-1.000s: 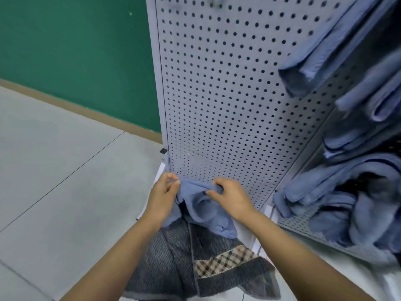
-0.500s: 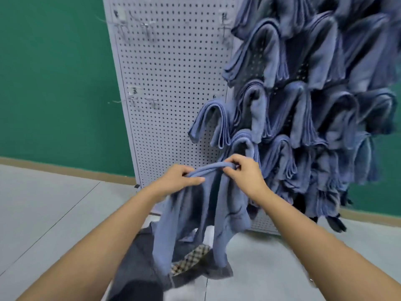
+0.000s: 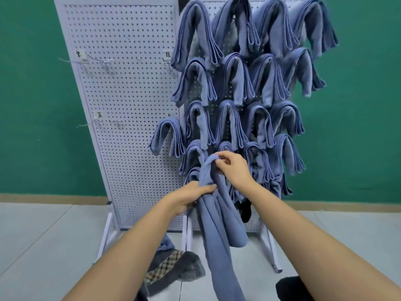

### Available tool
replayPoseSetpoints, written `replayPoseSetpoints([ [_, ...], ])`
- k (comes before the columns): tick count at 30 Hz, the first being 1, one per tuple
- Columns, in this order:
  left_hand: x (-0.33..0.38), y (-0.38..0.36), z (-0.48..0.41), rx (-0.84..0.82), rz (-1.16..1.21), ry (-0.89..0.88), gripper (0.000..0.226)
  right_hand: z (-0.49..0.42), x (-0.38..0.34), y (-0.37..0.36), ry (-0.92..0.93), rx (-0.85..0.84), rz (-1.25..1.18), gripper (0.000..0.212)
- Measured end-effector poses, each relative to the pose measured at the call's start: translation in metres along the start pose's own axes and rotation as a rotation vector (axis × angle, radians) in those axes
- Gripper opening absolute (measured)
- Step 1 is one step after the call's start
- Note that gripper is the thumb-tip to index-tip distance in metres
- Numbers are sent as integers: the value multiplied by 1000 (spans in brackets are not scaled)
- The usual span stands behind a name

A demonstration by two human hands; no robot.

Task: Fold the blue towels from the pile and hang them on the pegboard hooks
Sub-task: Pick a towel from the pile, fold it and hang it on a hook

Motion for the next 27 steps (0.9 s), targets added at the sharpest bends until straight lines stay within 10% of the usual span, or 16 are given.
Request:
replayPoseSetpoints([
  [8,7,-8,-10,3,662,-143,26,32,87,26,-221,69,-271,9],
  [22,37,31,-6,-7,1005,-406,51,55,113,-19,-468,-282,-524,41],
  [27,34,23,-4,-3,947,-368,48,52,105,-22,-412,-243,-771,12],
])
Point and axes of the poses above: each hand's wrist, its own z-axis away from the middle knuckle, its own y-axis out of the back of the hand, x = y × z, the point moved 9 cm from there along -z, towards the middle knuckle, and after that the axes turned 7 degrees about -x, right-handed, at the moved point
